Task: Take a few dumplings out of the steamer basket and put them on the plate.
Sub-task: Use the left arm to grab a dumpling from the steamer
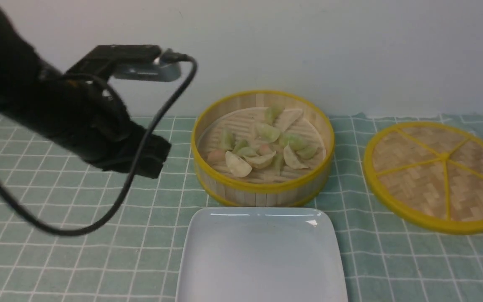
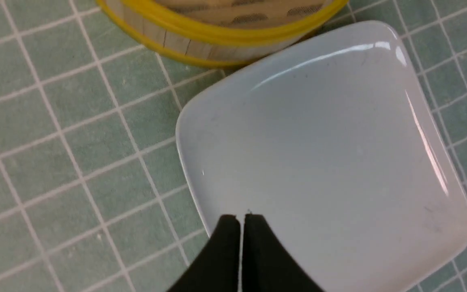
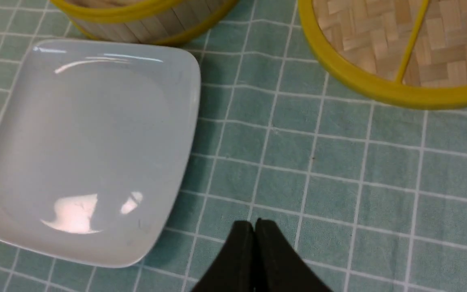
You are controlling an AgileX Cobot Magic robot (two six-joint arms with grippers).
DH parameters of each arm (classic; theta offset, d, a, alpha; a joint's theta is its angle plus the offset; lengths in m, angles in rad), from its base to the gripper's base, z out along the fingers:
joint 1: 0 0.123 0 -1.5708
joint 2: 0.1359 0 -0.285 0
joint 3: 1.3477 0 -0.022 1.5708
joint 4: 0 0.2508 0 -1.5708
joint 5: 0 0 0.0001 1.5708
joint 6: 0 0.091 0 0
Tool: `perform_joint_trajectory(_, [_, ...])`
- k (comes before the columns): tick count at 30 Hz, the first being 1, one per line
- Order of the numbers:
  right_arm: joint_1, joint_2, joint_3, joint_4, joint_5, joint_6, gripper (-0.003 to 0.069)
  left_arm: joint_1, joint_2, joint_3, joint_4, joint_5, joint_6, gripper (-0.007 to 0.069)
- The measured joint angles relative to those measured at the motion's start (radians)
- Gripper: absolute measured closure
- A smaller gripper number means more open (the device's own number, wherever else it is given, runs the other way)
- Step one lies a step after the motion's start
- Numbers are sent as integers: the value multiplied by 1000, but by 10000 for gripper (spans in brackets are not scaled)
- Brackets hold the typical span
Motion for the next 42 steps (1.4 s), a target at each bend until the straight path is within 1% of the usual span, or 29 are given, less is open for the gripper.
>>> perform_joint_trajectory(2, [0,8,0,-2,0,-2,672,-17,57,-58,16,8,-5,631])
perform_joint_trajectory(3, [0,10,0,-4,0,-3,672,-40,128,-153,49,15,-5,631])
perform_joint_trajectory(6, [0,12,0,-4,0,-4,672,-63,192,-231,92,14,-4,631])
perform_joint_trajectory(8, [0,12,0,-4,0,-4,672,-81,264,-314,152,0,-3,631])
perform_joint_trajectory(11, [0,12,0,-4,0,-4,672,-97,358,-401,219,-48,-1,631])
perform_joint_trajectory(13, [0,12,0,-4,0,-4,672,-100,382,-420,231,-76,0,629])
perform_joint_trajectory(14, [0,12,0,-2,0,-2,672,-102,426,-437,240,-142,6,616])
perform_joint_trajectory(15, [0,12,0,-2,0,-1,672,-102,426,-438,240,-149,6,610])
perform_joint_trajectory(17, [0,12,0,-1,1,19,672,-102,487,-445,240,-243,6,552])
perform_joint_trajectory(18, [0,12,0,-1,1,21,672,-102,491,-445,240,-249,6,546])
perform_joint_trajectory(19, [0,12,0,-1,1,29,672,-102,526,-446,239,-285,6,491])
perform_joint_trajectory(24, [0,12,0,2,2,49,672,-102,623,-446,239,-368,6,286])
perform_joint_trajectory(25, [0,12,0,2,2,49,672,-102,627,-446,239,-371,6,270])
perform_joint_trajectory(26, [0,12,0,2,2,50,672,-102,650,-446,239,-388,6,227])
perform_joint_trajectory(28, [0,12,0,2,2,50,672,-102,678,-446,239,-413,6,179])
perform_joint_trajectory(30, [0,12,0,2,4,50,672,-102,711,-446,239,-445,6,148])
perform_joint_trajectory(34, [0,12,0,2,7,50,672,-101,734,-457,242,-484,6,154])
perform_joint_trajectory(36, [0,12,0,2,13,50,672,-101,741,-460,241,-486,1,201])
perform_joint_trajectory(37, [0,12,0,2,14,50,672,-101,741,-461,240,-485,-7,232])
perform_joint_trajectory(38, [0,12,0,2,14,50,672,-101,741,-461,236,-480,-23,284])
perform_joint_trajectory(39, [0,12,0,2,15,50,672,-101,741,-463,235,-477,-31,295])
perform_joint_trajectory(40, [0,12,0,2,15,50,672,-104,739,-467,232,-461,-63,401])
perform_joint_trajectory(41, [0,12,0,2,15,50,672,-104,738,-471,232,-456,-69,428])
perform_joint_trajectory(42, [0,12,0,2,17,50,672,-105,734,-482,239,-427,-88,501])
